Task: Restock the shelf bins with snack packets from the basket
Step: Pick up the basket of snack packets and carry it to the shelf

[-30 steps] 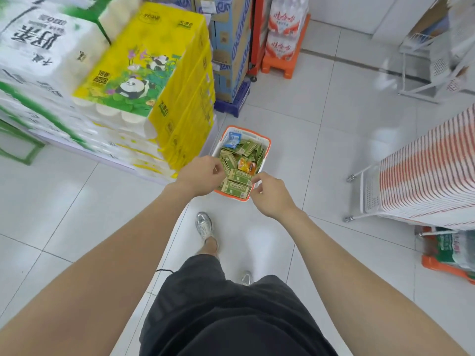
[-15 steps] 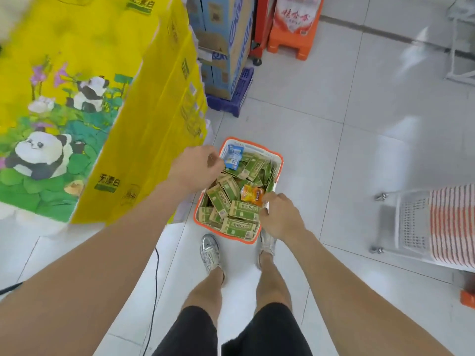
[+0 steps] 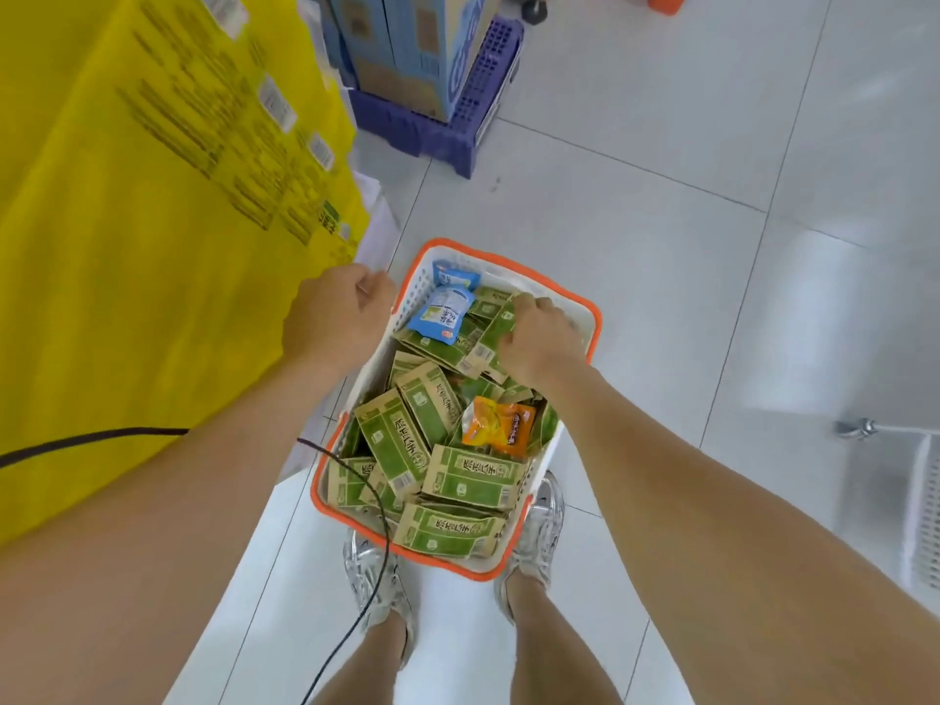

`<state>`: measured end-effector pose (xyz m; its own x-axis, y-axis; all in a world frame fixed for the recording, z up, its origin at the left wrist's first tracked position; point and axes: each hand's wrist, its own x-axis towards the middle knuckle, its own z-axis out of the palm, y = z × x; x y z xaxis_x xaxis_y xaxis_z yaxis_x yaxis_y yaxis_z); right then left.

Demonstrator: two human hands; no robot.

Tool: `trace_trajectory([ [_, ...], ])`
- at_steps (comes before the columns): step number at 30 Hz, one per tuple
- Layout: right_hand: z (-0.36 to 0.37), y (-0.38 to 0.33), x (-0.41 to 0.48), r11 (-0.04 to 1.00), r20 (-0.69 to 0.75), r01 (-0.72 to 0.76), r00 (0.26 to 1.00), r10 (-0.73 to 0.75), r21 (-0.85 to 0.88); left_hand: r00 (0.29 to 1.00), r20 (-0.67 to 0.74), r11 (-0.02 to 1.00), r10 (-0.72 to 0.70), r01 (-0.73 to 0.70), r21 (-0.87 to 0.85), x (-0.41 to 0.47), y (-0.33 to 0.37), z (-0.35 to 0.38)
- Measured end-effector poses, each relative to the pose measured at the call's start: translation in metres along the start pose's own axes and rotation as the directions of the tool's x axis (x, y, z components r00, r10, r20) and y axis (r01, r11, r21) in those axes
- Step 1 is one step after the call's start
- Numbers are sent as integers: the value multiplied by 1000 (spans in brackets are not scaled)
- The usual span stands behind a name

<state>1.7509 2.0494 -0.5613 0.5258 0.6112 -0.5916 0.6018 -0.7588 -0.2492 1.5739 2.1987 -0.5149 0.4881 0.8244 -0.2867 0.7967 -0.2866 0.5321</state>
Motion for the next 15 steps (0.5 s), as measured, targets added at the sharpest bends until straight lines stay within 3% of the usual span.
trace_trajectory([
  [4, 25, 9, 66, 1000, -23, -5, 1000, 5, 2, 999, -21, 999, -43, 43, 6, 25, -23, 32],
  [10, 44, 14, 122, 997, 87, -67, 994, 63, 45, 996, 13, 997, -83, 83, 8, 40, -40, 50],
  [15, 41, 0, 94, 1000, -308, 15, 951, -21, -23, 992, 50, 993, -114, 113, 18, 40, -32, 47],
])
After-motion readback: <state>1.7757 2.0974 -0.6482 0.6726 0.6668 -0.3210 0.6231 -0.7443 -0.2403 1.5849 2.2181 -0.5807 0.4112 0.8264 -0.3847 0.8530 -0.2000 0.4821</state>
